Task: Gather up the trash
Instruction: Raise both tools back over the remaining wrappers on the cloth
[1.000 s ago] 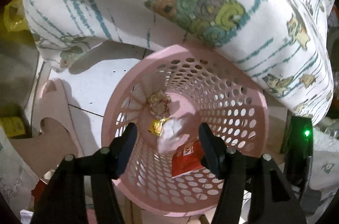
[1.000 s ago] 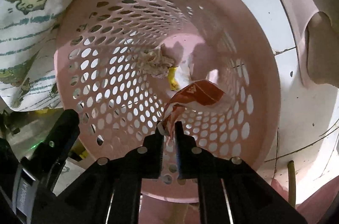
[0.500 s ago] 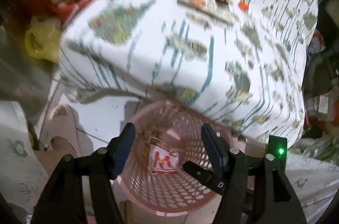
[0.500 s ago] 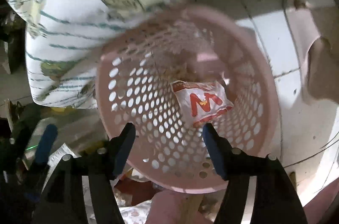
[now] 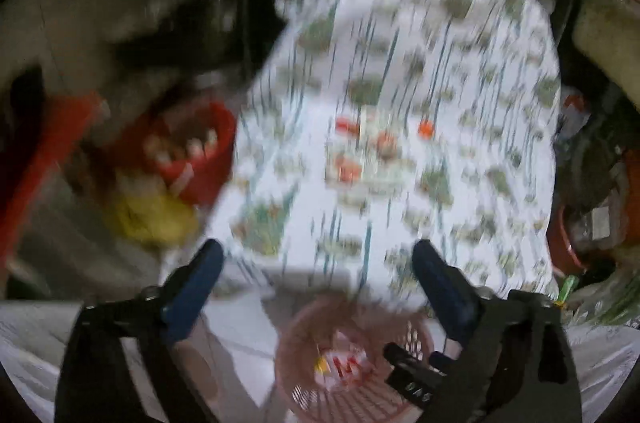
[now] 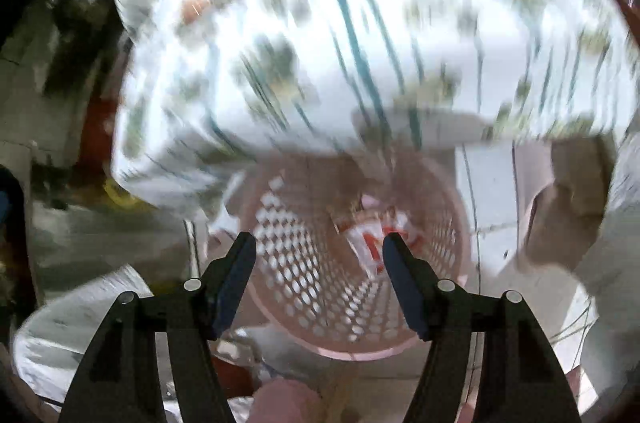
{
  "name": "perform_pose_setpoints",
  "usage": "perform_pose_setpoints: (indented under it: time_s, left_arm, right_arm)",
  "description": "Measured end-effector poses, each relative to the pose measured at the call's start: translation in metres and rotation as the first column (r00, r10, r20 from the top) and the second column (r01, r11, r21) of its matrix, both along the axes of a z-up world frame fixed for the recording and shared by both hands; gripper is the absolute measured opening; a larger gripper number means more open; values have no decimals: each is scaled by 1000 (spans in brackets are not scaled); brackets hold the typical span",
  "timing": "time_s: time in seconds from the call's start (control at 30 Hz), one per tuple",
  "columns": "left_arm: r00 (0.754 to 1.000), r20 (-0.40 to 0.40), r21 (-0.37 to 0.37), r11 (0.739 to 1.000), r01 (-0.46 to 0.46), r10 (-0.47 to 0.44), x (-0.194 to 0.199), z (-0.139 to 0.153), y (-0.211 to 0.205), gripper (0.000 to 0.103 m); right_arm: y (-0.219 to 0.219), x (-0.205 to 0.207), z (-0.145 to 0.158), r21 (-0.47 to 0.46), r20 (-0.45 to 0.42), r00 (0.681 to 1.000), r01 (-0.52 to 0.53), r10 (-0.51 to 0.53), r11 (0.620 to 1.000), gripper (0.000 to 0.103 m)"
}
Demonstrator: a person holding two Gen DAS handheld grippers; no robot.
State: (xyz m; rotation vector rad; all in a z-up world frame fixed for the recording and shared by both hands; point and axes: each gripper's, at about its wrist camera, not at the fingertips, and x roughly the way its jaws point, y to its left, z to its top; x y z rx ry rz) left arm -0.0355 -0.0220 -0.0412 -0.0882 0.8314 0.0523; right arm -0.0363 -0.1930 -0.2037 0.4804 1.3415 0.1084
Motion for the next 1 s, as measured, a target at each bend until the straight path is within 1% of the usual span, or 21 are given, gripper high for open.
perform_pose_setpoints:
  time_s: [0.03, 0.07, 0.13, 0.23, 0.3, 0.33, 0.4, 0.5, 0.6, 0.67, 0.8, 0.93, 1.0]
  left_arm:
    - [999, 42, 7, 1000, 17, -18, -2, 18, -1, 102]
    - [997, 66, 9, 999, 34, -35, -2, 32, -2, 103]
    - [993, 93, 15, 997, 73, -74, 1, 53, -2, 103]
    - [984, 119, 69, 990, 124, -132, 13, 74, -6, 103]
    - [982, 114, 84, 986, 144, -153, 23, 82, -5, 103]
    - [980, 115, 74, 985, 158, -165, 31, 87, -3, 103]
    - [979, 123, 67, 985, 157, -164, 42, 92, 2, 103]
    - [980, 108, 96, 983, 159, -169, 67, 94, 7, 103]
    - [976, 114, 94, 980, 173, -183, 91, 98, 12, 103]
    - [978, 119, 99, 982, 161, -172, 103, 96, 12, 103]
    - [982, 92, 92, 983, 157, -165, 124, 85, 17, 103]
    - [987, 36, 74, 985, 154, -157, 142, 63, 26, 103]
    - [987, 34, 69, 985, 156, -158, 145, 50, 28, 103]
  right_arm:
    - [-3, 3, 11, -4, 21, 1000, 1, -1, 1000, 68]
    - [-6, 8, 27, -13, 50, 999, 5, -5, 1000, 68]
    - [-11, 16, 55, -26, 108, 994, 4, -1, 1000, 68]
    - [-17, 31, 102, -71, 187, 981, -39, 51, 997, 68]
    - [-22, 45, 133, -102, 238, 966, -77, 100, 992, 68]
    - [-21, 51, 141, -105, 251, 961, -88, 112, 991, 68]
    - [-26, 65, 162, -119, 285, 946, -125, 154, 985, 68]
    - [-36, 80, 183, -185, 314, 927, -152, 205, 971, 68]
    - [-43, 92, 196, -231, 331, 910, -178, 249, 957, 68]
    - [-45, 105, 198, -253, 333, 908, -174, 255, 952, 68]
    - [-46, 127, 190, -253, 328, 912, -165, 245, 953, 68]
    - [-39, 151, 177, -242, 317, 914, -180, 254, 953, 68]
    - [-39, 158, 168, -225, 320, 916, -176, 243, 958, 68]
